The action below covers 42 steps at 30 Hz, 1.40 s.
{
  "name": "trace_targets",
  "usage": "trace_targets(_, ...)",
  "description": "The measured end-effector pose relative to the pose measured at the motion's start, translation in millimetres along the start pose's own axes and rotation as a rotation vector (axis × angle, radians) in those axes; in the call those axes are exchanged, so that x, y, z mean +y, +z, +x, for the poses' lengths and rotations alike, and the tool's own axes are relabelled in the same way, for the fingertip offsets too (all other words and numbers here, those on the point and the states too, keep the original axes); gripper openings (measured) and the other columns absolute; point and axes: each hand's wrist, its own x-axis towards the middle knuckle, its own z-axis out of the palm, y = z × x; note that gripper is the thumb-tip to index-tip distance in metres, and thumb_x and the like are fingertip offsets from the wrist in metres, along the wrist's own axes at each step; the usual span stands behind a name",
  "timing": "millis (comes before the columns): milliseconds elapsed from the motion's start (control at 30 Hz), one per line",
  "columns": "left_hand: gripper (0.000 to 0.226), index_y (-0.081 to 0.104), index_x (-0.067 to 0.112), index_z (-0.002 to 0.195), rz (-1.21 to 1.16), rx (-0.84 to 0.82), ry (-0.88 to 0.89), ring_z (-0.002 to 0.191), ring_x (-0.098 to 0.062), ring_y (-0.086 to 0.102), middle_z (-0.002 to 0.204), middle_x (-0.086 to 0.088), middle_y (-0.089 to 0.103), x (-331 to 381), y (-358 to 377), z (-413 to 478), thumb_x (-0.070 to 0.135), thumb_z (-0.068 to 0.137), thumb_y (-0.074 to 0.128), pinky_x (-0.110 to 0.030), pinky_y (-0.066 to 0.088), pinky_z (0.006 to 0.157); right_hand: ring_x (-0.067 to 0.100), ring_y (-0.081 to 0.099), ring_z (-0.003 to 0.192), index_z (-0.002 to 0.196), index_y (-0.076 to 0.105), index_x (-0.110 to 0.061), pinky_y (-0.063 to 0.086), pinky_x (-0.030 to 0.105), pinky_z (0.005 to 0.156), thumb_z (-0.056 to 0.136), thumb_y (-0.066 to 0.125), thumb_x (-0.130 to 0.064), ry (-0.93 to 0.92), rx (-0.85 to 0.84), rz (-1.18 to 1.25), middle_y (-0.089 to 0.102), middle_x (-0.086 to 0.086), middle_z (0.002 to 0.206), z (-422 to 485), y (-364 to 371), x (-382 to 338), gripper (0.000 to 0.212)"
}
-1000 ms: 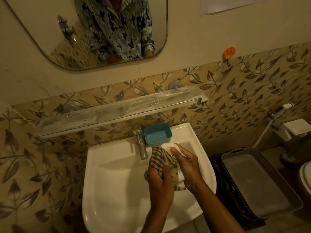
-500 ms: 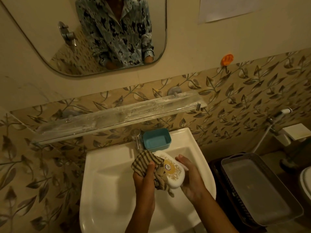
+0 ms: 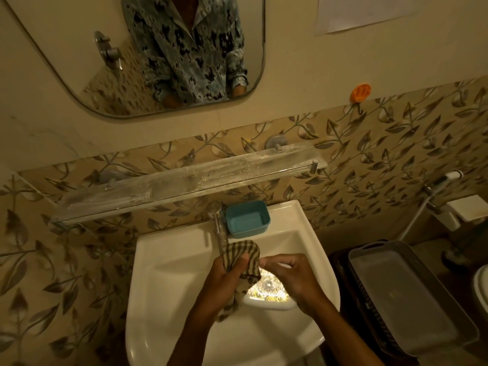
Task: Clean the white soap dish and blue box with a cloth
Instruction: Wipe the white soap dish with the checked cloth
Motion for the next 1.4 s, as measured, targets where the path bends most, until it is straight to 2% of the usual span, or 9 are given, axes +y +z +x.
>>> trace_targets(100,0.073,0.055,0.026,0.115,-0.045,0.063,0.02,0.095,-0.015,0.066,0.104,0.004,0.069,-0.5,10.0,0.8,0.078,0.063,0.056,-0.041,0.053,0.089,0.014,0.072,0.07,0.082,0.078,-0.013,0.054,0.02,0.055,0.077,0.076,-0.019,0.055,0.213,0.165,0.076,0.002,0.077,6.6,1.1,-11.3,0.008)
trace_targets(233,0.013,0.056,0.034,0.099,-0.175,0.175,0.041,0.089,-0.008,0.063,0.096,0.009,0.066,-3.2,33.6,-14.9,0.042,0.089,0.052,-0.031,0.054,0.082,0.021,0.073,0.071,0.085,0.077,-0.014,0.06,0.034,0.062,0.078,0.076,-0.028,0.13,0.348,0.203,0.076,0.004,0.078,8.2,3.3,-5.6,0.016)
trace_targets(367,0.017,0.055,0.031,0.106,-0.207,0.198,-0.007,0.096,-0.018,0.064,0.105,0.0,0.067,-11.8,37.6,-20.0,0.038,0.091,0.051,-0.042,0.053,0.088,0.023,0.073,0.074,0.085,0.077,-0.013,0.06,0.036,0.065,0.079,0.074,-0.025,0.148,0.189,0.146,0.076,0.007,0.081,1.7,-2.3,0.3,0.013)
trace_targets(533,0.005,0.055,0.033,0.088,-0.192,0.062,0.018,0.083,-0.001,0.061,0.088,0.015,0.064,-1.8,27.7,-17.0,0.035,0.091,0.053,-0.018,0.046,0.07,0.02,0.073,0.079,0.088,0.076,-0.006,0.057,0.024,0.063,0.078,0.075,-0.018,0.146,-0.149,-0.057,0.077,0.006,0.084,14.5,-27.8,-13.5,0.017)
trace_targets(800,0.004,0.045,0.033,0.092,-0.248,0.152,0.051,0.083,-0.011,0.059,0.092,0.006,0.059,-3.1,50.0,-27.4,0.036,0.094,0.046,-0.022,0.051,0.072,0.026,0.073,0.073,0.078,0.077,-0.01,0.06,0.036,0.064,0.075,0.078,-0.025,0.03,0.147,0.06,0.076,0.009,0.079,33.7,-23.3,-26.8,0.015)
trace_targets(1000,0.015,0.049,0.031,0.104,-0.199,0.098,0.028,0.076,-0.005,0.061,0.09,0.011,0.062,1.1,28.1,-13.3,0.035,0.091,0.055,-0.015,0.05,0.056,0.019,0.073,0.083,0.088,0.077,-0.01,0.055,0.023,0.065,0.077,0.077,-0.02,0.007,-0.082,-0.037,0.076,0.006,0.087,27.0,-24.0,-20.2,0.015)
trace_targets(1167,0.05,0.051,0.022,0.121,-0.238,-0.002,-0.054,0.101,-0.018,0.064,0.107,0.001,0.067,-6.3,20.9,-9.1,0.04,0.078,0.07,-0.041,0.049,0.096,0.021,0.072,0.087,0.088,0.076,-0.01,0.059,0.035,0.078,0.075,0.077,-0.026,0.011,-0.275,-0.188,0.076,0.007,0.09,28.6,-31.1,-32.1,0.02)
trace_targets(1267,0.036,0.055,0.02,0.114,-0.453,0.075,-0.053,0.099,-0.024,0.067,0.108,-0.008,0.069,-9.6,24.1,-7.2,0.027,0.082,0.069,-0.043,0.053,0.09,0.029,0.07,0.089,0.098,0.071,-0.013,0.054,0.048,0.085,0.079,0.067,-0.036,0.137,-0.146,0.164,0.073,0.012,0.094,26.4,-33.3,-35.8,0.03)
trace_targets(1400,0.016,0.058,0.023,0.102,-0.701,0.225,0.0,0.089,-0.02,0.066,0.1,-0.005,0.068,-8.4,32.7,-13.3,0.014,0.09,0.056,-0.03,0.057,0.066,0.028,0.069,0.095,0.109,0.064,-0.013,0.054,0.045,0.085,0.083,0.062,-0.028,0.165,-0.067,0.503,0.071,0.014,0.103,11.3,-21.0,-27.0,0.03)
